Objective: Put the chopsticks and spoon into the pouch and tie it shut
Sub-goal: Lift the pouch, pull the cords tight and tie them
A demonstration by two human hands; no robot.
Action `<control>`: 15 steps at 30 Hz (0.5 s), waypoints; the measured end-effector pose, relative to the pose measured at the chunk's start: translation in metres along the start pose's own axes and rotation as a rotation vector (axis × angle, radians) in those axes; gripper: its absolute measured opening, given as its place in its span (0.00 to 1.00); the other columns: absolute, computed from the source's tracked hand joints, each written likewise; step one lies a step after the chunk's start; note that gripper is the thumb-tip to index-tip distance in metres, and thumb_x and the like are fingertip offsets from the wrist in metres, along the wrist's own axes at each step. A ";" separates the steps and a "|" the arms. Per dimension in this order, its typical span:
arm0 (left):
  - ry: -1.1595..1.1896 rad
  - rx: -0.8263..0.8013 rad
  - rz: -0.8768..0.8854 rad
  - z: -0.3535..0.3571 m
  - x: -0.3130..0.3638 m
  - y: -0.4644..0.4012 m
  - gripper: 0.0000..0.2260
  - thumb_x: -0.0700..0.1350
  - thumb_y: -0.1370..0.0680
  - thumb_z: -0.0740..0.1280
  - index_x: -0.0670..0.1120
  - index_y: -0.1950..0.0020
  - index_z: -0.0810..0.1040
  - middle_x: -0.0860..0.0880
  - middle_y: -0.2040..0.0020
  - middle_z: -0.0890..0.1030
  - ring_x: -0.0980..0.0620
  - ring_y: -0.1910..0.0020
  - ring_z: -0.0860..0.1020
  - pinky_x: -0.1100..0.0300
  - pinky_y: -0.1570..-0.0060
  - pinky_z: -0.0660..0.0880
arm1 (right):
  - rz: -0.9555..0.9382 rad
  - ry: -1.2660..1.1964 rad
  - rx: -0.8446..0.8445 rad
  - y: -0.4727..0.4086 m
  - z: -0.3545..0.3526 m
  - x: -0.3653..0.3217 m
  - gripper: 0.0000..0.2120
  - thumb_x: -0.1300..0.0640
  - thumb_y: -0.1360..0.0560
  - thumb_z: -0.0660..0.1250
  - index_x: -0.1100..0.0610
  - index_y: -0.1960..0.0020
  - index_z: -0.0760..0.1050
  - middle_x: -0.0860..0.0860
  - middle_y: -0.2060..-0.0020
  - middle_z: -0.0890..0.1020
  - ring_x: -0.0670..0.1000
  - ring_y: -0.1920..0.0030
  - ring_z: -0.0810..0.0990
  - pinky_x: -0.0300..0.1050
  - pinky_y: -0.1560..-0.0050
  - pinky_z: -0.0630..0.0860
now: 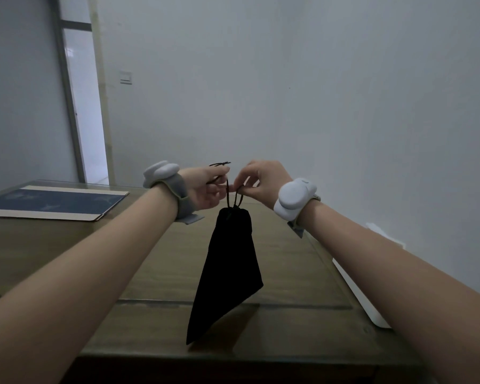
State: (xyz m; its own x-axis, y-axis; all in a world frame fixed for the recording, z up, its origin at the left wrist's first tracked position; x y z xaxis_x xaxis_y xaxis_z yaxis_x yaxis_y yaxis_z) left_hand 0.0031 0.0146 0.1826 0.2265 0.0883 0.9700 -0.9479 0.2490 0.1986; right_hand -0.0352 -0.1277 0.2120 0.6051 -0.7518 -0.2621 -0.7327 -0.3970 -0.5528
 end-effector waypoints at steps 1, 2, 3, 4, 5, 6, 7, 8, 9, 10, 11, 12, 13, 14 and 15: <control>-0.006 -0.012 -0.011 0.001 -0.001 0.000 0.12 0.50 0.24 0.65 0.48 0.66 0.71 0.52 0.77 0.79 0.59 0.81 0.72 0.71 0.82 0.65 | 0.007 -0.005 0.014 -0.001 0.000 0.000 0.05 0.61 0.30 0.71 0.60 0.55 0.84 0.56 0.55 0.83 0.54 0.58 0.83 0.45 0.51 0.77; -0.043 -0.031 -0.023 0.002 -0.002 0.001 0.12 0.51 0.24 0.65 0.48 0.66 0.73 0.53 0.77 0.79 0.60 0.81 0.72 0.71 0.82 0.65 | 0.014 -0.011 0.026 -0.002 0.000 0.001 0.05 0.61 0.31 0.71 0.60 0.55 0.83 0.56 0.55 0.83 0.53 0.59 0.82 0.43 0.52 0.76; -0.106 -0.046 -0.027 0.003 -0.003 0.001 0.12 0.52 0.24 0.64 0.48 0.65 0.74 0.54 0.77 0.79 0.61 0.81 0.71 0.71 0.81 0.66 | 0.019 -0.015 0.034 -0.002 0.000 0.001 0.05 0.62 0.31 0.70 0.60 0.55 0.83 0.55 0.56 0.84 0.52 0.61 0.81 0.40 0.54 0.75; -0.185 -0.055 -0.022 0.003 -0.003 0.001 0.12 0.53 0.24 0.64 0.48 0.65 0.75 0.54 0.76 0.78 0.61 0.81 0.71 0.70 0.80 0.66 | 0.024 -0.015 0.039 -0.003 0.000 0.002 0.05 0.62 0.31 0.70 0.60 0.55 0.83 0.54 0.56 0.84 0.50 0.62 0.80 0.38 0.56 0.73; -0.264 -0.064 -0.013 0.004 -0.003 0.001 0.12 0.54 0.25 0.64 0.48 0.64 0.75 0.55 0.76 0.78 0.61 0.80 0.71 0.69 0.77 0.66 | 0.029 -0.015 0.042 -0.004 -0.001 0.002 0.05 0.61 0.31 0.70 0.60 0.56 0.83 0.54 0.56 0.84 0.49 0.64 0.78 0.37 0.59 0.72; -0.330 -0.078 -0.004 0.004 -0.002 0.001 0.12 0.54 0.25 0.63 0.48 0.64 0.76 0.55 0.76 0.78 0.60 0.79 0.71 0.68 0.74 0.66 | 0.035 -0.015 0.042 -0.004 -0.001 0.003 0.05 0.62 0.31 0.70 0.60 0.56 0.83 0.54 0.56 0.84 0.48 0.64 0.77 0.35 0.61 0.71; -0.377 -0.094 0.000 0.005 -0.001 0.001 0.12 0.54 0.25 0.63 0.48 0.63 0.77 0.55 0.75 0.78 0.60 0.78 0.71 0.67 0.72 0.65 | 0.040 -0.017 0.042 -0.004 -0.001 0.004 0.05 0.62 0.31 0.70 0.59 0.56 0.83 0.53 0.56 0.84 0.49 0.65 0.77 0.32 0.63 0.70; -0.408 -0.106 0.000 0.004 -0.001 0.002 0.11 0.52 0.24 0.62 0.48 0.62 0.77 0.55 0.75 0.78 0.60 0.77 0.71 0.66 0.70 0.64 | 0.046 -0.021 0.043 -0.005 -0.001 0.004 0.05 0.62 0.31 0.70 0.59 0.56 0.83 0.53 0.57 0.84 0.49 0.65 0.78 0.30 0.64 0.69; -0.431 -0.112 -0.002 0.004 0.000 0.003 0.09 0.49 0.24 0.63 0.48 0.61 0.77 0.55 0.75 0.78 0.59 0.76 0.71 0.65 0.69 0.63 | 0.054 -0.026 0.046 -0.005 -0.001 0.005 0.05 0.63 0.31 0.69 0.59 0.56 0.82 0.52 0.58 0.85 0.51 0.64 0.80 0.31 0.64 0.70; -0.457 -0.109 0.000 0.003 0.001 0.003 0.07 0.45 0.24 0.64 0.47 0.60 0.78 0.54 0.74 0.79 0.58 0.75 0.71 0.65 0.68 0.63 | 0.061 -0.035 0.050 -0.004 -0.001 0.006 0.05 0.63 0.31 0.68 0.59 0.57 0.82 0.52 0.58 0.85 0.52 0.63 0.82 0.34 0.62 0.72; -0.485 -0.099 0.013 0.001 0.001 0.004 0.05 0.42 0.25 0.65 0.45 0.59 0.80 0.53 0.73 0.79 0.57 0.73 0.71 0.64 0.68 0.63 | 0.068 -0.049 0.053 -0.004 -0.001 0.006 0.05 0.63 0.31 0.68 0.59 0.57 0.82 0.52 0.59 0.85 0.54 0.62 0.83 0.36 0.61 0.73; -0.514 -0.095 0.035 -0.001 0.001 0.003 0.05 0.39 0.26 0.66 0.44 0.59 0.81 0.52 0.71 0.79 0.56 0.72 0.70 0.64 0.68 0.64 | 0.075 -0.064 0.050 -0.004 -0.001 0.007 0.05 0.63 0.31 0.68 0.59 0.57 0.82 0.51 0.61 0.84 0.54 0.62 0.84 0.36 0.61 0.73; -0.543 -0.105 0.055 -0.002 0.001 0.004 0.06 0.38 0.27 0.67 0.44 0.60 0.83 0.51 0.71 0.80 0.56 0.72 0.71 0.64 0.69 0.64 | 0.081 -0.080 0.041 -0.003 -0.001 0.007 0.05 0.64 0.31 0.67 0.59 0.57 0.82 0.50 0.62 0.83 0.54 0.62 0.84 0.33 0.62 0.73; -0.568 -0.128 0.070 -0.001 0.000 0.005 0.06 0.38 0.27 0.67 0.45 0.61 0.83 0.52 0.71 0.80 0.56 0.71 0.71 0.65 0.69 0.64 | 0.086 -0.095 0.030 -0.003 0.000 0.007 0.05 0.64 0.31 0.67 0.59 0.57 0.81 0.49 0.62 0.83 0.54 0.63 0.84 0.30 0.64 0.72; -0.588 -0.154 0.082 0.000 -0.001 0.006 0.05 0.40 0.27 0.68 0.45 0.60 0.84 0.52 0.70 0.79 0.56 0.71 0.72 0.65 0.68 0.64 | 0.087 -0.112 0.022 -0.003 0.000 0.006 0.05 0.64 0.31 0.67 0.60 0.57 0.81 0.50 0.62 0.84 0.53 0.65 0.84 0.28 0.66 0.71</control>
State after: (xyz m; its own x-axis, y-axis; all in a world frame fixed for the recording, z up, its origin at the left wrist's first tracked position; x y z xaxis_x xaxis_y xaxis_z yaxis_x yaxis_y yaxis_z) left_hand -0.0027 0.0158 0.1833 -0.0489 -0.4227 0.9050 -0.9040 0.4039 0.1398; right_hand -0.0299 -0.1309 0.2122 0.5713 -0.7190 -0.3957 -0.7777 -0.3202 -0.5410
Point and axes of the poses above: each hand's wrist, its own y-axis away from the middle knuckle, its own z-axis out of the palm, x = y × z, the point moved 3 cm from there along -y, towards the middle knuckle
